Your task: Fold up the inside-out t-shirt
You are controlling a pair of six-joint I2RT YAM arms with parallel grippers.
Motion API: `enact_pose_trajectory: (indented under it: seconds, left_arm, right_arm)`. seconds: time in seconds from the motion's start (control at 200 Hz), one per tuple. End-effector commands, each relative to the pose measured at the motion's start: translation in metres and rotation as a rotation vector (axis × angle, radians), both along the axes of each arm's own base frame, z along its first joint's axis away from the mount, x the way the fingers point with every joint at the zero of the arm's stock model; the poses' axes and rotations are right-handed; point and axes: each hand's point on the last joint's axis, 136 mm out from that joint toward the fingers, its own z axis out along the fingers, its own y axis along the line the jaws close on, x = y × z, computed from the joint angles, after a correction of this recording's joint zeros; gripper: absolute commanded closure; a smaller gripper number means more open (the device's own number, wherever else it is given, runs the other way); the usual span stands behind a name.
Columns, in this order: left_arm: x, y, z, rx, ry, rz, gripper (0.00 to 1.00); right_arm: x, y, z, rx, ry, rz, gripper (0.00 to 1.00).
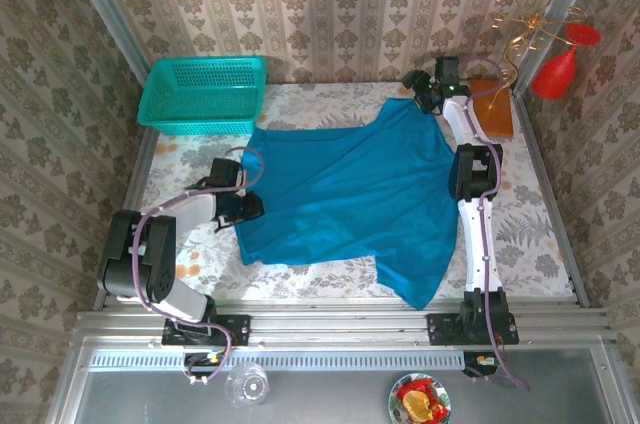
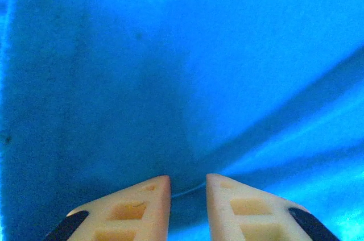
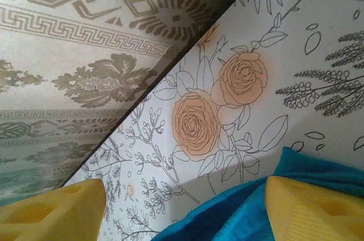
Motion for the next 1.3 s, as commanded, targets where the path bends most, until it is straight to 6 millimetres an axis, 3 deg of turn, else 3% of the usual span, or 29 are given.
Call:
enact_pose_trajectory:
  seconds: [0.0, 0.185, 0.365, 0.515, 0.7, 0.86, 0.925, 1.165, 1.295]
  left_arm:
    - [-0.002, -0.003, 0.018, -0.035, -0.007, -0.007, 0.74]
    - [0.006, -0.008, 0.043, -0.064, -0.077, -0.015, 0.73]
    - [0.001, -0.012, 0.042, -0.072, -0.081, -0.027, 0.73]
    - [-0.006, -0.015, 0.039, -0.068, -0.068, -0.042, 0.73]
    - [-0.014, -0.017, 0.037, -0.057, -0.064, -0.05, 0.73]
    - [-0.021, -0.015, 0.03, -0.043, -0.043, -0.039, 0.73]
    - [-0.023, -0.016, 0.029, -0.037, -0.037, -0.039, 0.73]
    - [-0.032, -0.01, 0.027, 0.002, -0.025, -0.034, 0.73]
    - [-0.037, -0.005, 0.03, 0.017, -0.032, -0.025, 0.73]
  right_arm:
    - [-0.011, -0.017, 0.002, -0.094, 0.051, -0.03, 0.23]
    - [-0.023, -0.005, 0.066, -0.126, -0.022, 0.005, 0.23]
    - [-0.035, 0.026, 0.077, -0.102, -0.009, 0.075, 0.24]
    - [-0.05, 0.057, 0.05, -0.056, 0.073, 0.112, 0.24]
    - [-0.037, 0.097, 0.04, 0.036, 0.029, 0.143, 0.24]
    - [-0.025, 0.115, 0.031, 0.091, 0.007, 0.119, 0.25]
    - [-0.019, 0.116, 0.026, 0.088, 0.003, 0.099, 0.25]
    - [-0.004, 0.106, -0.03, 0.087, 0.039, -0.001, 0.25]
    - [0.009, 0.095, -0.044, 0.091, 0.009, -0.036, 0.25]
